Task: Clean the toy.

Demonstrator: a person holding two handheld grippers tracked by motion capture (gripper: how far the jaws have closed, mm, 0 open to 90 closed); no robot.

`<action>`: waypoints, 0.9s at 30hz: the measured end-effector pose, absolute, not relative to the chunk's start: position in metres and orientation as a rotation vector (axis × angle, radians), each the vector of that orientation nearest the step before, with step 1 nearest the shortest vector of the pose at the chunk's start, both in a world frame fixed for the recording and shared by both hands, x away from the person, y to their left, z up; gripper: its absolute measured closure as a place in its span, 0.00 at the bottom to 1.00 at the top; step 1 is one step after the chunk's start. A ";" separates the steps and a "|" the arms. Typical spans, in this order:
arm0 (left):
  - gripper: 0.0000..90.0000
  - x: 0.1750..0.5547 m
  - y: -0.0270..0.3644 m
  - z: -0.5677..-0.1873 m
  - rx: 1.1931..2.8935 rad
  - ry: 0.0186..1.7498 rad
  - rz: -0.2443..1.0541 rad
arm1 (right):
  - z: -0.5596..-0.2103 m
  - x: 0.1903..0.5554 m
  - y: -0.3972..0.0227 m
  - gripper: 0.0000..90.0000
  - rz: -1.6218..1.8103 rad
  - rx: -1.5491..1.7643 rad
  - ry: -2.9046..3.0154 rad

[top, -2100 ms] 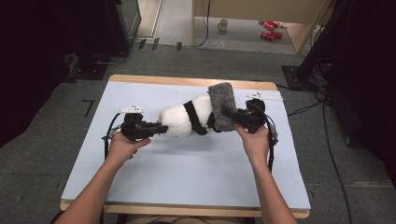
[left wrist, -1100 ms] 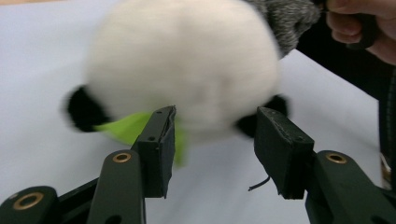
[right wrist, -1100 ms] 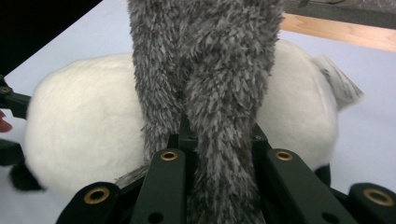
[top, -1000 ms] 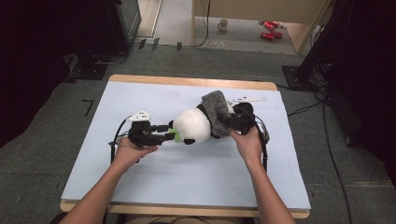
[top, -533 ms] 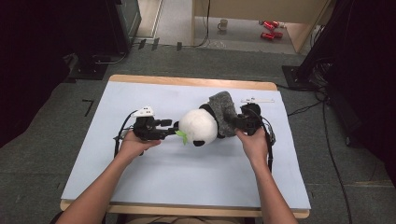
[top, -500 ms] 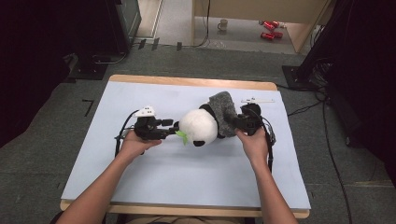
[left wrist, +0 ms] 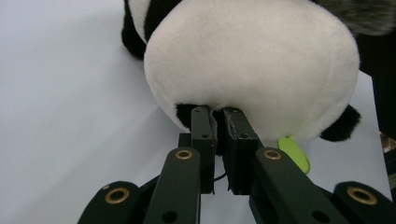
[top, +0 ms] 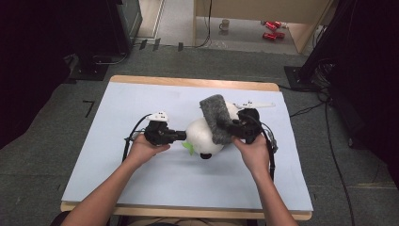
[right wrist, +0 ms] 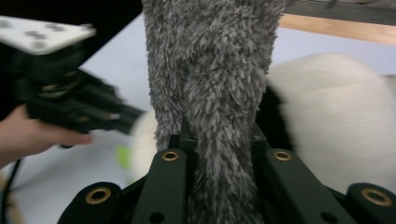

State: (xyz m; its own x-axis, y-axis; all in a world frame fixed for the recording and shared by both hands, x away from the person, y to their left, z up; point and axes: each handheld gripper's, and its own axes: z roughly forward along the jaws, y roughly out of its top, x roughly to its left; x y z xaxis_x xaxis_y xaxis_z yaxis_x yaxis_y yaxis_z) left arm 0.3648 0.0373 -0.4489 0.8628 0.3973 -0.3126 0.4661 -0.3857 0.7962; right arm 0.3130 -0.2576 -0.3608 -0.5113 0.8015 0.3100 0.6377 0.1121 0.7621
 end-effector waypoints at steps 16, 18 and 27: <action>0.95 0.354 0.025 -0.452 2.079 0.672 -0.087 | -0.416 0.276 -0.199 0.88 1.223 1.298 2.379; 0.95 0.355 0.026 -0.453 2.088 0.668 -0.086 | -0.423 0.273 -0.196 0.88 1.194 1.279 2.391; 0.95 0.357 0.028 -0.457 2.094 0.661 -0.096 | -0.436 0.263 -0.192 0.88 1.146 1.266 2.421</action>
